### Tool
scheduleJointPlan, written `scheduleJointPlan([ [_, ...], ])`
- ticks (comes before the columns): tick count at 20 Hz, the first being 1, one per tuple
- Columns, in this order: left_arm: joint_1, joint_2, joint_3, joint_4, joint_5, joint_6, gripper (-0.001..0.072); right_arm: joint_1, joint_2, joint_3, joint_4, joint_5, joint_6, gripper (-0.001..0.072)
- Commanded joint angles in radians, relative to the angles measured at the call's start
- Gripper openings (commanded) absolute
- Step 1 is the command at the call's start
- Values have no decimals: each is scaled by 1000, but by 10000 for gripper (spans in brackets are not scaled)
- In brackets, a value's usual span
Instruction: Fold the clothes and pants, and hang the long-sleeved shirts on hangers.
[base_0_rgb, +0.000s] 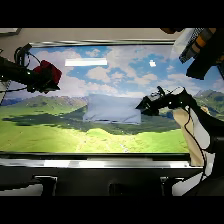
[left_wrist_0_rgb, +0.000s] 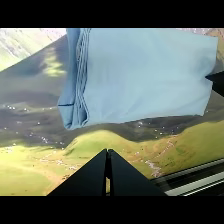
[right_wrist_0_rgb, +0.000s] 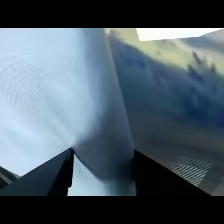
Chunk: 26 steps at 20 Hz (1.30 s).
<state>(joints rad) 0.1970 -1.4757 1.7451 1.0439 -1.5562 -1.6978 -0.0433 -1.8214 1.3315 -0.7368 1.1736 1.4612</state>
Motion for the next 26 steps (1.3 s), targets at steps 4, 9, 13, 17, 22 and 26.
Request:
scheduleJointPlan([
  [4, 1, 0, 0, 5, 1, 26, 17, 48, 8, 3, 121, -73, -19, 37],
  [9, 1, 0, 0, 8, 0, 42, 18, -70, 67, 237, 121, -72, 112, 36],
  [13, 1, 0, 0, 37, 0, 49, 18, -213, 67, 454, 61, -72, 279, 36],
  [17, 1, 0, 0, 39, 0, 49, 18, -367, 76, 571, 4, -48, 401, 36],
  [22, 1, 0, 0, 39, -8, 49, 18, -536, 170, 574, -172, 5, 597, 36],
  [26, 1, 0, 0, 39, -8, 49, 18, -629, 264, 574, -391, 120, 771, 36],
])
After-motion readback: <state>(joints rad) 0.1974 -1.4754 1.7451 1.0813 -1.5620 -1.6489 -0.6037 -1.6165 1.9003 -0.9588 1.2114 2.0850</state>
